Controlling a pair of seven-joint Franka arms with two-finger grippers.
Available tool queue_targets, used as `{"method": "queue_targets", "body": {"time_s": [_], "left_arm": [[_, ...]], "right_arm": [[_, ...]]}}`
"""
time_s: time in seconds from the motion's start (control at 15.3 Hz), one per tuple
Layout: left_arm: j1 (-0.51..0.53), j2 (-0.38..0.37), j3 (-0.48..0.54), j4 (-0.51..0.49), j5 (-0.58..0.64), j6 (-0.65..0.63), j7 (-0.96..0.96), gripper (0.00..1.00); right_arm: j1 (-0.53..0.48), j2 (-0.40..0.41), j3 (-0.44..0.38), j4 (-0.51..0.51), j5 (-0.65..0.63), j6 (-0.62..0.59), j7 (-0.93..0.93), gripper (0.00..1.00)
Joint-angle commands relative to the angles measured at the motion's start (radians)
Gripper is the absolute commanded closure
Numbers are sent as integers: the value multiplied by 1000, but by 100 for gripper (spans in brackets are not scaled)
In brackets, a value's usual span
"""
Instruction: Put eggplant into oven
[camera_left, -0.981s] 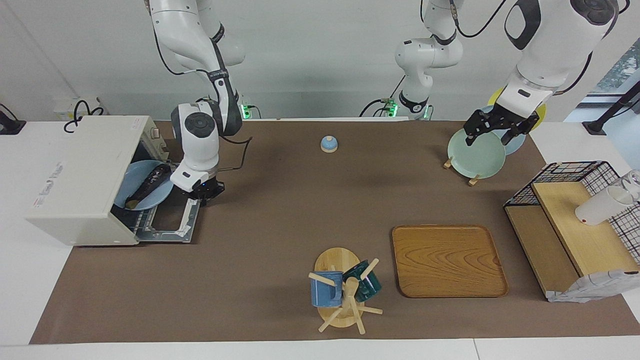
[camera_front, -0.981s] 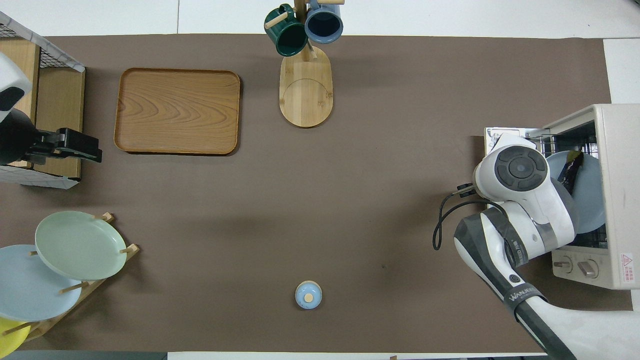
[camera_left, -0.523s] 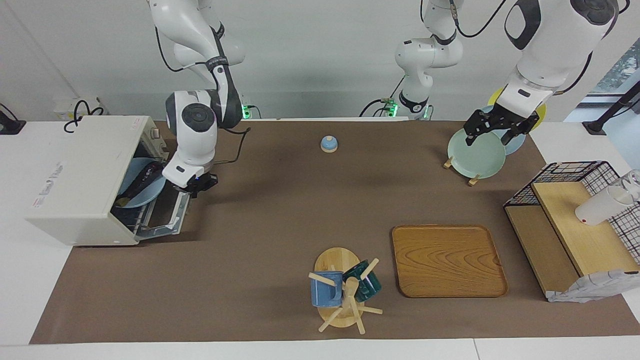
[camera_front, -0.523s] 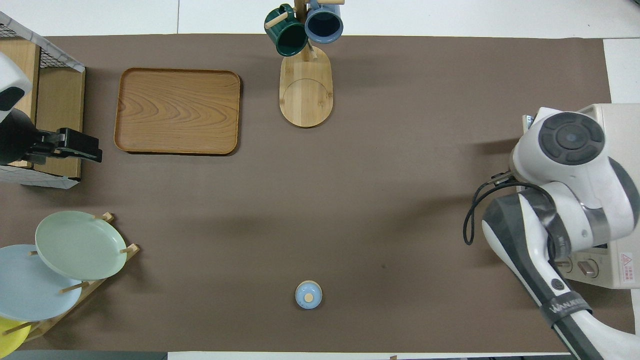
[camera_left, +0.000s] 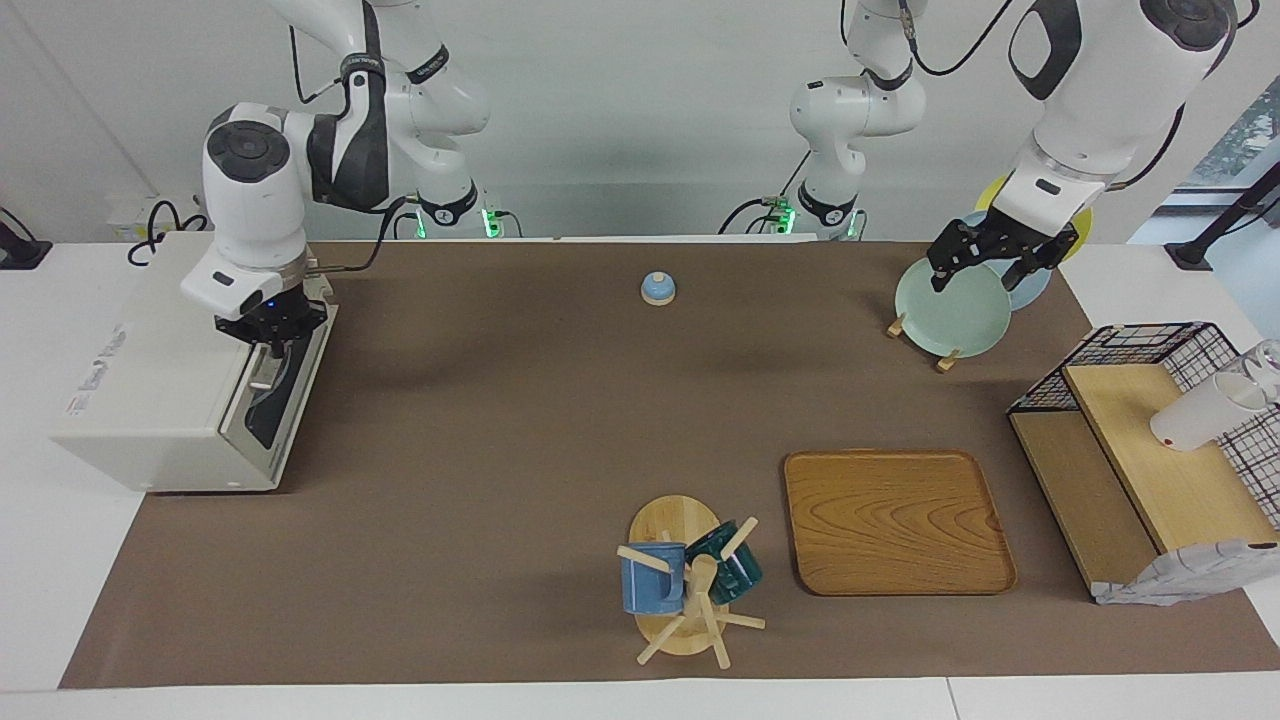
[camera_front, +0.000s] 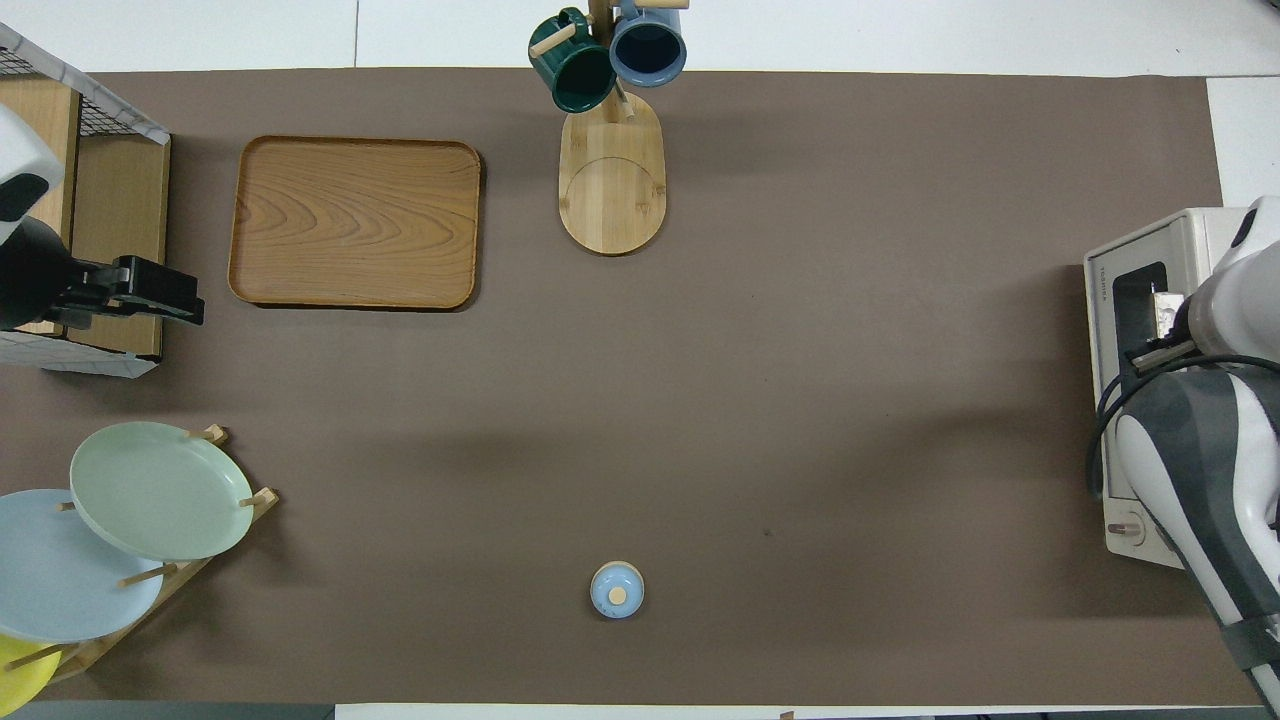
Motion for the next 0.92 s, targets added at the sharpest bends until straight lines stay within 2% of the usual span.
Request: {"method": "queue_targets", "body": {"time_s": [0.0,0.26,0.39,0.59,0.65,0.72,0.78,0.85], "left_arm": [[7,-15,-4,-9,16,-7,-6,0],[7,-15,-3,-9,16,-7,-6,0],[7,-15,-3,-9,16,-8,-6,0],[7,-15,-4,-9,16,-8,-6,0],[7,-15,-3,-9,16,-7,-6,0],[7,-15,-3,-9,16,-8,-6,0],[7,-15,-3,-9,16,-7,-6,0],[7,-15,-3,-9,16,-7,-6,0]], "right_arm": [[-19,-9,-1,12,84,-39,-31,100],[24,-1,14,208,210,-262,-17,100],[55,-1,17,268,243,-317,10,100],[150,15,19,357,275,-382,148,100],[170,22,19,376,281,-400,197,90],[173,20,19,384,302,-403,217,89],[170,20,17,385,331,-405,219,82],[162,19,14,385,362,-416,219,58]]}}
